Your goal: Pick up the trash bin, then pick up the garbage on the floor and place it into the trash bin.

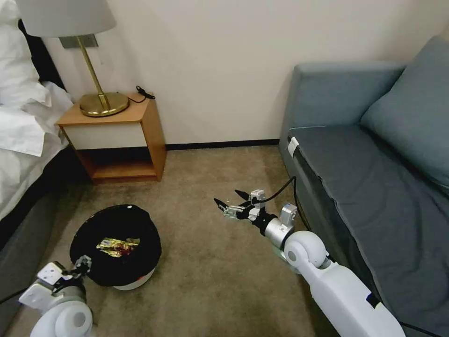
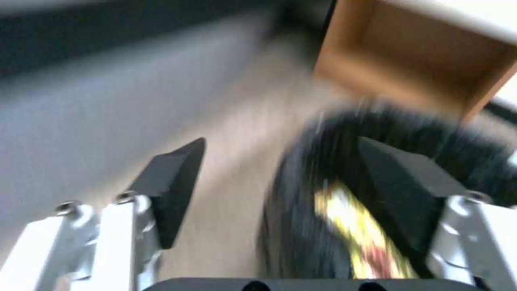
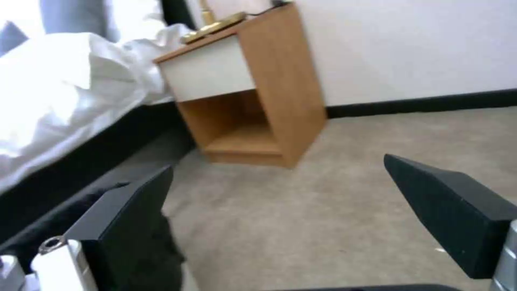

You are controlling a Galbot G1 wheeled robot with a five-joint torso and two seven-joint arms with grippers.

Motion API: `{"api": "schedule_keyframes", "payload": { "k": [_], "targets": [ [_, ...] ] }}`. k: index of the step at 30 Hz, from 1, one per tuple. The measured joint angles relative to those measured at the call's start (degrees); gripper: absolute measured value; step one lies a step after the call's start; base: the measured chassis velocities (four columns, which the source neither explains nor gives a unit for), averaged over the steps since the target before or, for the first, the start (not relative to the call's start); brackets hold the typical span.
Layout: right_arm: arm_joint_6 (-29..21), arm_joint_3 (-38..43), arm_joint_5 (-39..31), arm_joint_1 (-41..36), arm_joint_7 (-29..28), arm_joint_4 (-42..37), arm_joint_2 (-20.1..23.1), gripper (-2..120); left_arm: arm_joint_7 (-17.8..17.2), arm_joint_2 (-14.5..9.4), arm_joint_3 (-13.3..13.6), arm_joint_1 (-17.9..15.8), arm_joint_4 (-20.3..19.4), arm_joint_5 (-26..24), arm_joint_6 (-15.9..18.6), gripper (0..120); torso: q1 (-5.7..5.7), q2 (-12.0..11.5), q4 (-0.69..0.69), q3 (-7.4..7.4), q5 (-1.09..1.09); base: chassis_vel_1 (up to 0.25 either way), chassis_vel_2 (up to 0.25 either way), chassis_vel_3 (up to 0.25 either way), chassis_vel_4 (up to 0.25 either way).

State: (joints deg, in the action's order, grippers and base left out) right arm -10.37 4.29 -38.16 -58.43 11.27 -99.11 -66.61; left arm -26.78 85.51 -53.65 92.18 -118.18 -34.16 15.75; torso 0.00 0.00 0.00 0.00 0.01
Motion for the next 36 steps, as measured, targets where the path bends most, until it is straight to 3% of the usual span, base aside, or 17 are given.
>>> {"api": "schedule_keyframes", "payload": {
  "k": [1,2,3,4,7,8,12,28,36],
  "targets": [
    [0.1,0.6,0.8,-0.7,-0.7,-0.3,0.0,100,2.9,-0.4,0.2,1.2,-0.2,5.1,-4.4,81,0.00,0.0,0.01,0.00,0.00,0.000,0.000,0.000,0.000],
    [0.2,1.0,1.4,-1.4,-1.1,-0.6,-0.1,100,4.1,-0.6,0.4,1.8,-0.4,7.4,-6.6,82,0.00,0.0,0.01,0.00,-0.01,0.000,0.000,0.000,0.000],
    [0.2,1.0,1.4,-1.4,-1.1,-0.6,-0.1,100,4.1,-0.6,0.4,1.8,-0.4,7.4,-6.6,82,0.00,0.0,0.01,0.00,-0.01,0.000,0.000,0.000,0.000],
    [0.4,1.7,2.1,-2.4,-1.5,-1.0,-0.1,100,6.1,-0.9,0.8,2.7,-0.9,10.7,-9.8,89,0.00,0.0,0.00,0.00,0.00,0.000,0.000,0.000,0.000],
    [1.8,3.5,3.4,-5.3,-2.0,-2.4,-0.5,100,9.1,-1.0,1.9,4.4,-2.1,16.0,-15.3,99,0.00,0.0,0.00,0.00,-0.02,0.000,0.000,0.000,0.000],
    [1.8,3.5,3.4,-5.3,-2.0,-2.4,-0.5,100,9.1,-1.0,1.9,4.4,-2.1,16.0,-15.3,99,0.00,0.0,0.00,0.00,-0.02,0.000,0.000,0.000,0.000],
    [2.9,7.2,4.2,-11.2,-2.3,-6.4,-1.1,100,13.4,-0.3,3.0,6.3,-4.0,22.9,-21.6,100,0.00,0.0,-0.01,0.00,-0.01,0.000,0.000,0.000,0.000],
    [9.0,13.3,8.6,-20.8,-3.3,-10.6,-2.9,100,19.4,0.7,4.6,9.5,-5.2,28.5,-28.5,100,0.00,0.0,-0.01,0.00,0.00,0.000,0.000,0.000,0.000],
    [9.4,13.7,8.7,-21.7,-4.3,-11.6,-3.5,100,19.7,1.4,5.1,9.7,-5.3,28.0,-29.6,100,0.00,0.0,0.00,0.00,-0.01,0.000,0.000,0.000,0.000]
  ]
}}
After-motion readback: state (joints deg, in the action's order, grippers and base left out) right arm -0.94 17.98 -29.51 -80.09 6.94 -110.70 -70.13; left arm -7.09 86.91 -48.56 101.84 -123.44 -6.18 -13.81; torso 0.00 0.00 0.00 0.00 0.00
